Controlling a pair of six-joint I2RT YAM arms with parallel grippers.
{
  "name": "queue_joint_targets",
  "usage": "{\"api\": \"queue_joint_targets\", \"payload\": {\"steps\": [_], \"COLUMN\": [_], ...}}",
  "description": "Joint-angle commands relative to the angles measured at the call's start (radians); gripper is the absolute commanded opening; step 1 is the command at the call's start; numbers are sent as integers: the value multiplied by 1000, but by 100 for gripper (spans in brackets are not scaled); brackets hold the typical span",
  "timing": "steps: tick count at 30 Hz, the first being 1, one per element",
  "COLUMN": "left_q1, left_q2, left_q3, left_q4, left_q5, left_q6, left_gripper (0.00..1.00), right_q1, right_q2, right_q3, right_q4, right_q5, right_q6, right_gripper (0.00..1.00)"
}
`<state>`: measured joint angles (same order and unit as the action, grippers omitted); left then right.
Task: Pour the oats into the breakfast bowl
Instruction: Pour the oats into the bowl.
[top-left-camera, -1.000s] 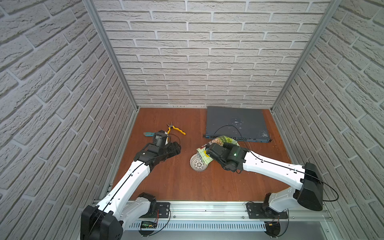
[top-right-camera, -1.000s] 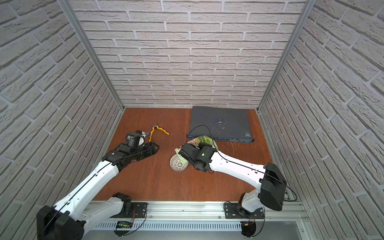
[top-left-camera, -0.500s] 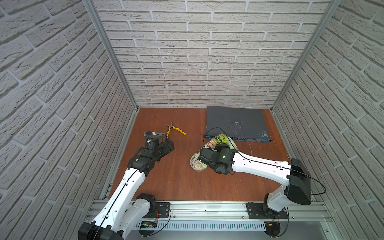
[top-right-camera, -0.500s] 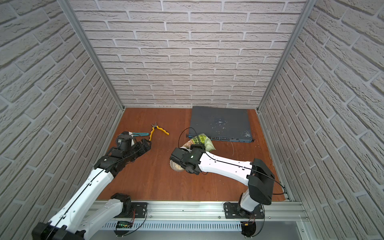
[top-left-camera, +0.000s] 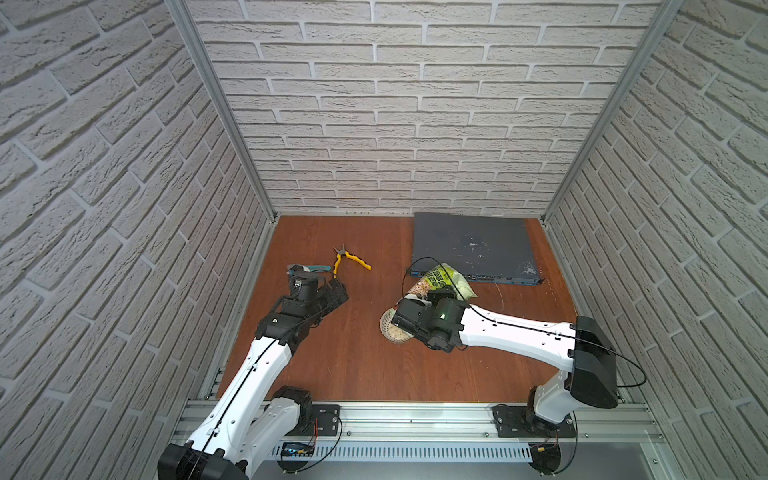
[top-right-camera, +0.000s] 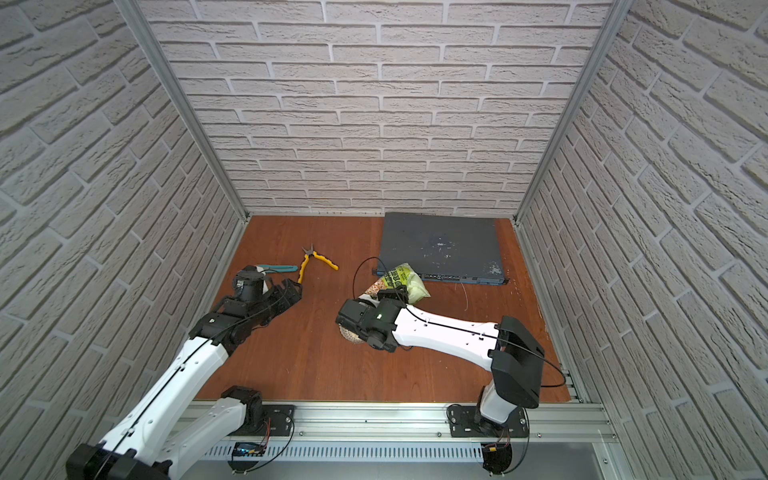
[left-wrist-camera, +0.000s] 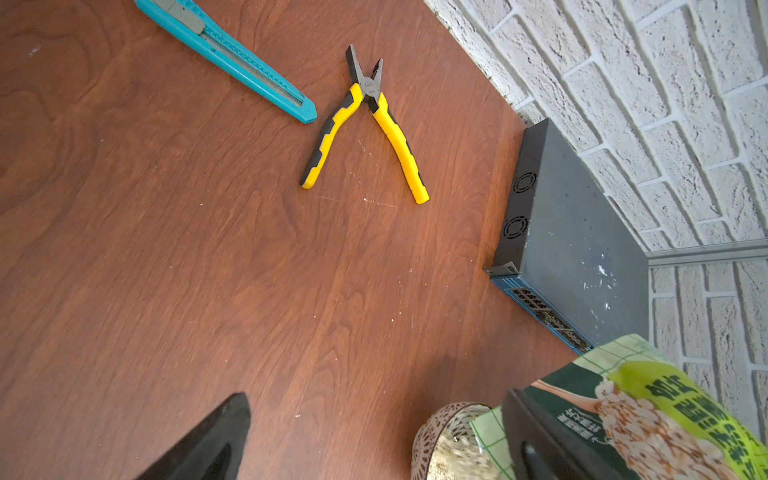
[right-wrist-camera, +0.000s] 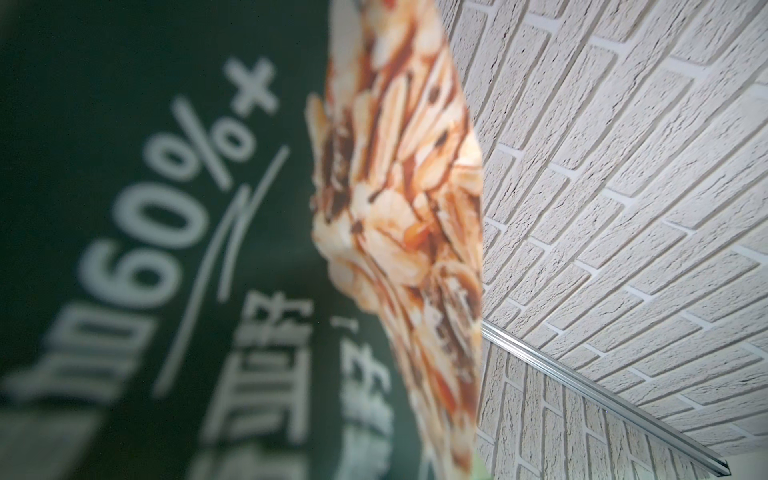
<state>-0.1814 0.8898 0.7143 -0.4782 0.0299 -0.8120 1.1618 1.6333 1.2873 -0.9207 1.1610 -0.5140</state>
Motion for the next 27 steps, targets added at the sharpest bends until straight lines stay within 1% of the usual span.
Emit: {"api": "queue_joint_targets", "payload": {"steps": [1,5,7,13,27], "left_q1": [7,9,10,9,11], "left_q2": [-6,-8,-6,1,28], "left_q3": [-15,-16,-17,-16,-13], "left_q4": [24,17,17,18,27], "left_q5": [-9,-8,-7,-1,27], "left_q6": [2,5,5,5,9], "left_gripper": [98,98,98,98,98], "right_q1": [17,22,24,32,36], "right_q2": [-3,6,9,19,33], "right_q3": [54,59,62,68,97], "right_q4": [17,16,16,8,7], "right_q5": [171,182,189,227,233], "right_q6": [4,4,-29,-50,-63], "right_gripper": [4,3,4,4,4]}}
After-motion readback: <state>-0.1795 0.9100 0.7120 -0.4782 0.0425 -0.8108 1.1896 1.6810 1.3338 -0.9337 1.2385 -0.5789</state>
